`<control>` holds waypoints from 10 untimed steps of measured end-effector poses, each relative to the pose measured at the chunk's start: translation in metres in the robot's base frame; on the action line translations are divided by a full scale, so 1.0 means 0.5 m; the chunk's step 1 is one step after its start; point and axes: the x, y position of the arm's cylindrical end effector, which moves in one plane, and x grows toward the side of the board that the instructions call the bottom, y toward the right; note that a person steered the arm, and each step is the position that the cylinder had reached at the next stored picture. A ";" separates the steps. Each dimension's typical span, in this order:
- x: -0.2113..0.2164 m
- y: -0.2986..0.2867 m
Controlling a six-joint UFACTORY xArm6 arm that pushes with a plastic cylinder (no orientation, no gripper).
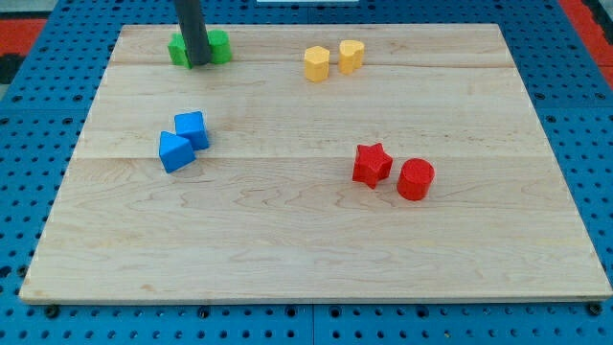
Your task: Point your arm towards top center
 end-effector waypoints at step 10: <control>-0.072 0.191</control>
